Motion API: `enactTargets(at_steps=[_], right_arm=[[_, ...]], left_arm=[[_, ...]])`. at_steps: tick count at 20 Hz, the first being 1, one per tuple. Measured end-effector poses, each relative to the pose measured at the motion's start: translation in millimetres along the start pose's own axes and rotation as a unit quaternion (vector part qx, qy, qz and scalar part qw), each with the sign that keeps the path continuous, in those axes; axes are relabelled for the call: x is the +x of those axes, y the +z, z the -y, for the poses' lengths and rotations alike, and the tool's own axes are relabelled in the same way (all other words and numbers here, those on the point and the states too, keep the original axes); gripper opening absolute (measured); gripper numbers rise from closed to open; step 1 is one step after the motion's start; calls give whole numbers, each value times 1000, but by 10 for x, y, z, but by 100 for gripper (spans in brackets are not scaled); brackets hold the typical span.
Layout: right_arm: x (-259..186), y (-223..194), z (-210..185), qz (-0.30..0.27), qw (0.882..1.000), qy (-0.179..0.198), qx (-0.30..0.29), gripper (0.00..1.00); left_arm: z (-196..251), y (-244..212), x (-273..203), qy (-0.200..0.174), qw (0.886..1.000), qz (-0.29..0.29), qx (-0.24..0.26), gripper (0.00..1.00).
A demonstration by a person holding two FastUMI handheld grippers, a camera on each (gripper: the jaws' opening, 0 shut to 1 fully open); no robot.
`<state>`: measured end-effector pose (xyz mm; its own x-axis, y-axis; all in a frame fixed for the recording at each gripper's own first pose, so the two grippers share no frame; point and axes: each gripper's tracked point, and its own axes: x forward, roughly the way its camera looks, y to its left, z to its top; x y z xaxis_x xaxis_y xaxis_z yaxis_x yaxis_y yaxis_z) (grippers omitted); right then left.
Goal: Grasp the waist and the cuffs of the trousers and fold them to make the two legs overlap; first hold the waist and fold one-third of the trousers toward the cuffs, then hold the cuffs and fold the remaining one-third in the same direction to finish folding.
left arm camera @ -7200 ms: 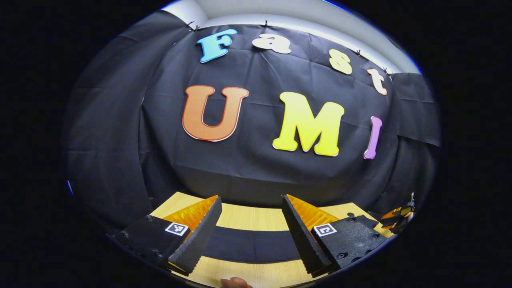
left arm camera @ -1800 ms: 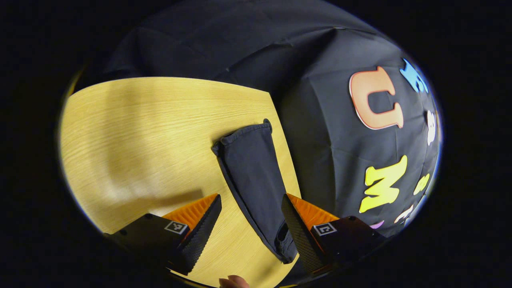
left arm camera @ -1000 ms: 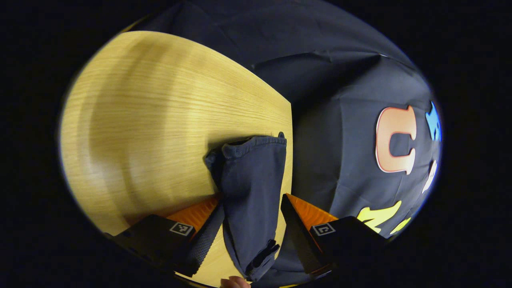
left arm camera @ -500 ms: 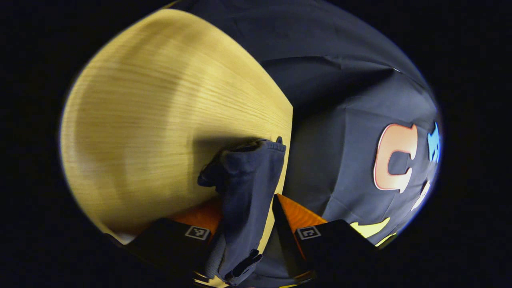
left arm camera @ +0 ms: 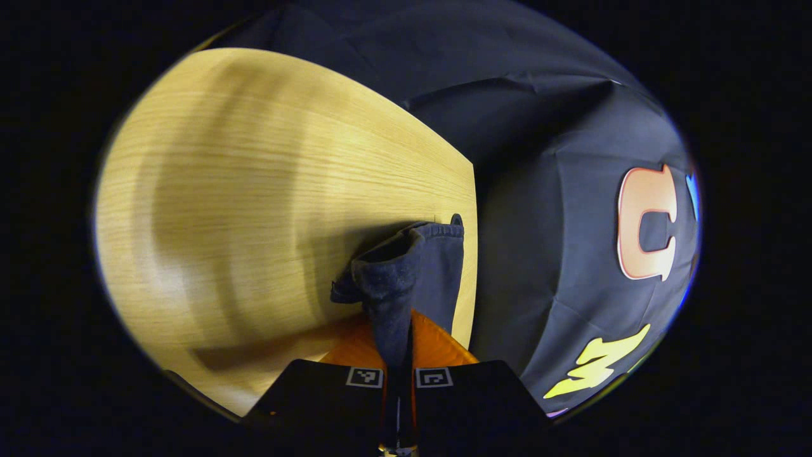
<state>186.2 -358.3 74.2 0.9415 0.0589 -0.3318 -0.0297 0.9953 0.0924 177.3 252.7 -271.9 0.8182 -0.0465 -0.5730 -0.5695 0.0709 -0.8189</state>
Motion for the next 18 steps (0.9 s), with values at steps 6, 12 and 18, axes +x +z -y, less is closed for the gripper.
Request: enactTargets(at_steps=[6, 12, 18], right_arm=[[99, 28, 102, -6, 1000, 13, -4, 100], [199, 54, 296, -13, 999, 31, -3, 100], [254, 99, 571, -11, 999, 43, -3, 100]], left_arm=[[523, -128, -239, -12, 980, 59, 191, 5], [1175, -575, -558, -58, 931, 112, 342, 5], [1762, -1236, -880, -105, 885, 143, 430, 5]])
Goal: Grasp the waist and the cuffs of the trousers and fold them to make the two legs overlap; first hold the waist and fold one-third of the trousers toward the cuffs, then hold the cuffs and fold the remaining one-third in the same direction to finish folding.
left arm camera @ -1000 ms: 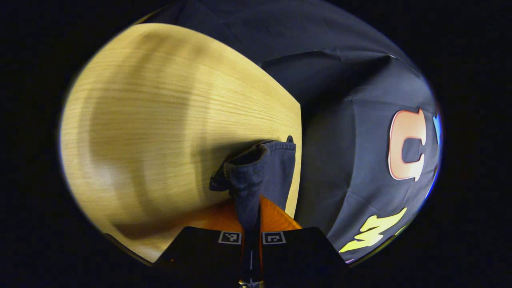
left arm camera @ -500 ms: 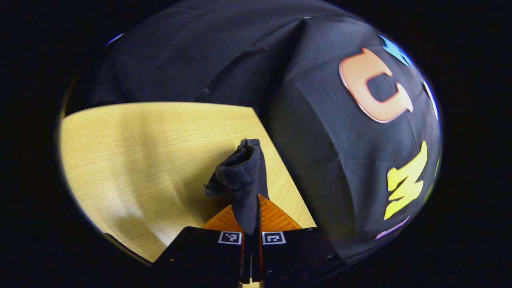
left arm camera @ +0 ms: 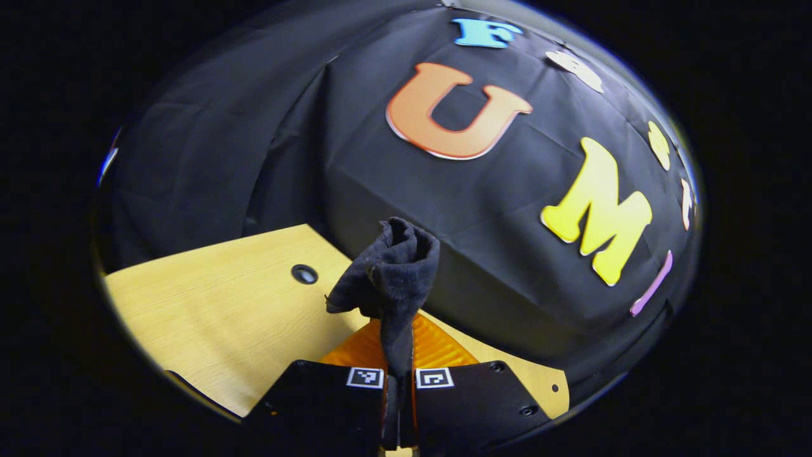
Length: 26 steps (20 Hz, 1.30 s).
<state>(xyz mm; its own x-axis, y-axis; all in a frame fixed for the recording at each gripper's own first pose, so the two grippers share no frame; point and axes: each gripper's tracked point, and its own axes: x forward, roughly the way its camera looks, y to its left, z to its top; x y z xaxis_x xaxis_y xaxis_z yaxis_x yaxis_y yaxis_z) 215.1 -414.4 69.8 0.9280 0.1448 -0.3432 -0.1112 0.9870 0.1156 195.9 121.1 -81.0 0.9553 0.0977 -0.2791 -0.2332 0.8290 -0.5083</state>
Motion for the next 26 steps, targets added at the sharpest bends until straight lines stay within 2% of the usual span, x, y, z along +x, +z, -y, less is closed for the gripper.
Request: enactTargets(at_steps=[7, 10, 13, 15, 17, 20, 26], right_arm=[[-46, 5, 377, 6, 1000, -6, 1, 99], [-100, 26, 531, 10, 1000, -10, 10, 100], [-160, 45, 704, 14, 1000, -19, 13, 99], [-195, 48, 823, 16, 999, -26, 19, 100], [-219, 44, 942, 17, 999, -33, 25, 100], [-246, 26, 1089, 18, 998, -41, 33, 99], [-306, -3, 1235, 20, 998, -47, 37, 99]], left_arm=[[962, -192, -93, -53, 993, 3, 106, 5], [1325, -419, -106, -77, 983, -5, 169, 5], [1654, -824, -114, -103, 967, -18, 233, 5], [1821, -1113, -84, -121, 954, -35, 271, 4], [1961, -1440, -77, -140, 936, -58, 318, 5], [2043, -1969, -156, -165, 899, -103, 391, 5], [1951, -2577, -100, -184, 842, -155, 482, 5]])
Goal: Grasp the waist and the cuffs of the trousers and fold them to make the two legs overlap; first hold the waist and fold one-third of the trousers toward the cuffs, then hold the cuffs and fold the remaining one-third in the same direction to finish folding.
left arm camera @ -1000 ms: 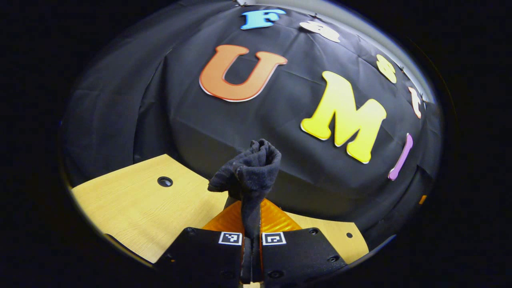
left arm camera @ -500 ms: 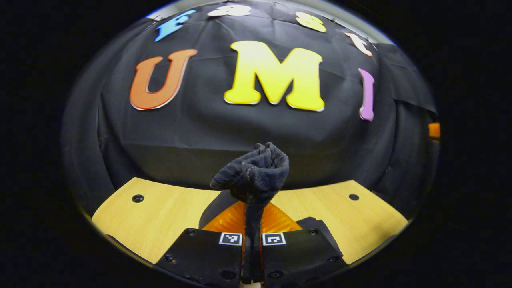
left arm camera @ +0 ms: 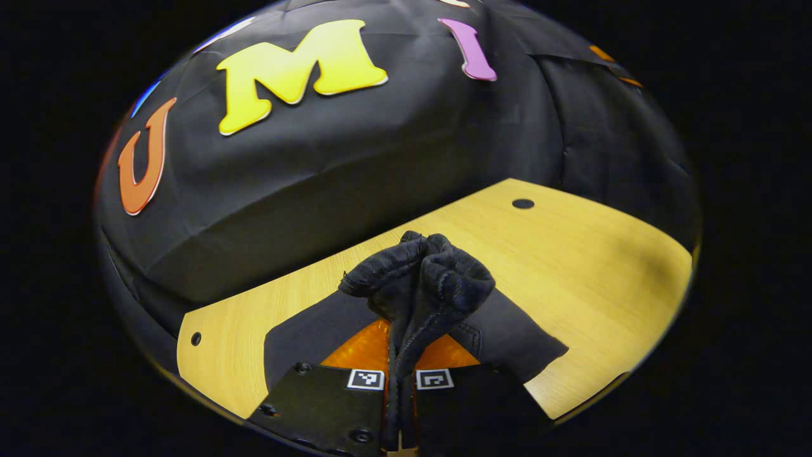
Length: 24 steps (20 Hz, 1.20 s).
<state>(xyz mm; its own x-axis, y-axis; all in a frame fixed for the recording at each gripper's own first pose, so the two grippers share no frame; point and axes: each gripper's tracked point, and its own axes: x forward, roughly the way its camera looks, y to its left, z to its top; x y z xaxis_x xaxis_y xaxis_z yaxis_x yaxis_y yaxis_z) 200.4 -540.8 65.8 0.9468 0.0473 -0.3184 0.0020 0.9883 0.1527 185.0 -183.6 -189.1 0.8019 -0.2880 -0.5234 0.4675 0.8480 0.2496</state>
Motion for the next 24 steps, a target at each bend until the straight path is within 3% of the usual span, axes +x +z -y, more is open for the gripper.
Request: enactTargets(at_steps=[4, 8, 10, 11, 13, 14, 17, 20, 24], right_arm=[[11, -16, 37, -1, 1000, -3, 3, 100], [14, -28, 33, -4, 1000, -3, 7, 100], [22, -28, -11, -4, 1000, -1, 7, 100], [22, -31, -35, -4, 1000, -1, 7, 100], [-10, -44, -87, -6, 1000, 1, 8, 100], [-23, -42, -117, -5, 1000, 1, 7, 100], [-63, -46, -240, -4, 1000, 2, -1, 100], [-100, -69, -428, -4, 1000, 4, -3, 100], [-75, -90, -878, -4, 1000, 21, 2, 100]], left_arm=[[137, -266, 149, -10, 995, -22, 96, 5], [201, -300, 148, -3, 982, -21, 186, 4], [315, -249, 92, -13, 976, -17, 215, 8], [241, -228, 78, -3, 975, -8, 223, 16], [209, -146, 10, -2, 979, -2, 203, 71], [215, -101, -25, -5, 981, 4, 193, 75], [258, 58, -215, -17, 986, 26, 163, 99], [360, 220, -501, -25, 991, 55, 122, 100], [315, 512, -1077, -36, 994, 99, -1, 99]])
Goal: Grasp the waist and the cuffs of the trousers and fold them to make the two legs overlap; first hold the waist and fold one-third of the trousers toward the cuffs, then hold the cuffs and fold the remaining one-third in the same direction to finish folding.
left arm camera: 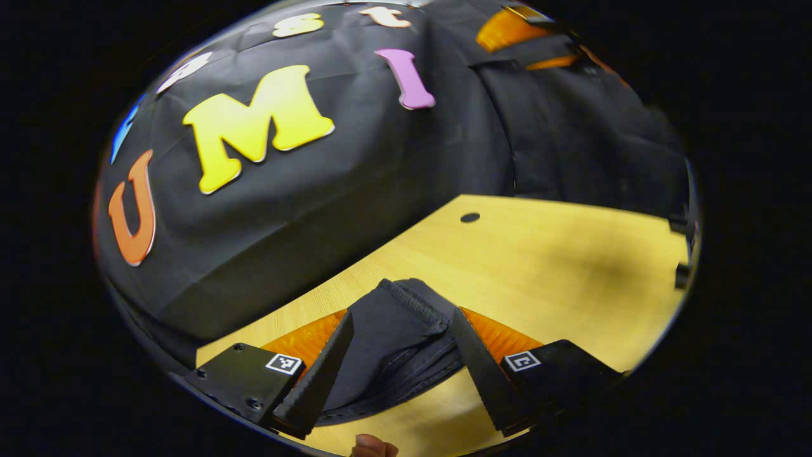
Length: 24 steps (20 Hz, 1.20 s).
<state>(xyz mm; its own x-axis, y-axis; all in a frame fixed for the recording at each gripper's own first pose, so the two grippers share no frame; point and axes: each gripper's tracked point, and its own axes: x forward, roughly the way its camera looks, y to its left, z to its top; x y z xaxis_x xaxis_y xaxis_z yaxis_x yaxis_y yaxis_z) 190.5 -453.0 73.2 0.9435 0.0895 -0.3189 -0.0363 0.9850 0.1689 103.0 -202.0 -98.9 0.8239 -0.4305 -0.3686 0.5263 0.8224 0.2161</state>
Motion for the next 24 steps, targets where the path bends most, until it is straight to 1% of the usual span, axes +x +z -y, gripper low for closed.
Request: enactTargets(at_steps=[2, 4, 5, 6, 8, 9, 11, 13, 14, 15, 16, 18, 19, 20, 21, 22, 23, 24], right_arm=[[13, 19, -308, 5, 1000, 18, 1, 100], [52, 3, -612, 5, 999, 34, 3, 100], [60, 1, -767, 6, 999, 43, 6, 100], [55, 0, -914, 8, 999, 51, 8, 96], [56, -10, -1187, 12, 998, 65, 4, 96], [45, -27, -1323, 14, 997, 71, -2, 99], [-2, -53, -1555, 18, 996, 84, -9, 100], [-50, -91, -1744, 18, 995, 93, -11, 100], [-71, -101, -1822, 18, 995, 98, -11, 100], [-93, -96, -1889, 21, 994, 102, -12, 100], [-118, -100, -1926, 23, 994, 103, -12, 99], [-161, -97, -1986, 27, 994, 101, -9, 100], [-186, -92, -2006, 31, 995, 98, -9, 100], [-213, -94, -2034, 33, 994, 99, -10, 99], [-230, -99, -2065, 34, 994, 101, -11, 99], [-249, -122, -2080, 32, 994, 101, -12, 99], [-253, -138, -2079, 31, 994, 100, -12, 96], [-264, -130, -2080, 31, 995, 99, -10, 96]], left_arm=[[-243, 298, -308, 17, 998, 31, -49, 100], [-564, 526, -624, 46, 994, 53, -86, 99], [-723, 580, -769, 62, 991, 64, -99, 99], [-888, 634, -895, 76, 988, 71, -111, 99], [-1234, 721, -1137, 110, 982, 79, -135, 99], [-1400, 749, -1233, 127, 977, 82, -148, 99], [-1728, 811, -1449, 156, 969, 91, -168, 99], [-1981, 884, -1652, 179, 962, 103, -179, 99], [-2105, 844, -1734, 190, 959, 109, -182, 99], [-2198, 839, -1808, 200, 956, 113, -183, 94], [-2278, 843, -1898, 212, 953, 115, -184, 99], [-2360, 852, -2000, 234, 946, 121, -187, 99], [-2372, 825, -2032, 242, 944, 121, -188, 94], [-2357, 815, -2045, 244, 943, 120, -189, 94], [-2318, 812, -2049, 243, 944, 120, -189, 99], [-2315, 802, -2053, 242, 945, 119, -187, 99], [-2319, 796, -2037, 241, 945, 119, -186, 99], [-2302, 788, -2026, 238, 946, 117, -187, 99]])
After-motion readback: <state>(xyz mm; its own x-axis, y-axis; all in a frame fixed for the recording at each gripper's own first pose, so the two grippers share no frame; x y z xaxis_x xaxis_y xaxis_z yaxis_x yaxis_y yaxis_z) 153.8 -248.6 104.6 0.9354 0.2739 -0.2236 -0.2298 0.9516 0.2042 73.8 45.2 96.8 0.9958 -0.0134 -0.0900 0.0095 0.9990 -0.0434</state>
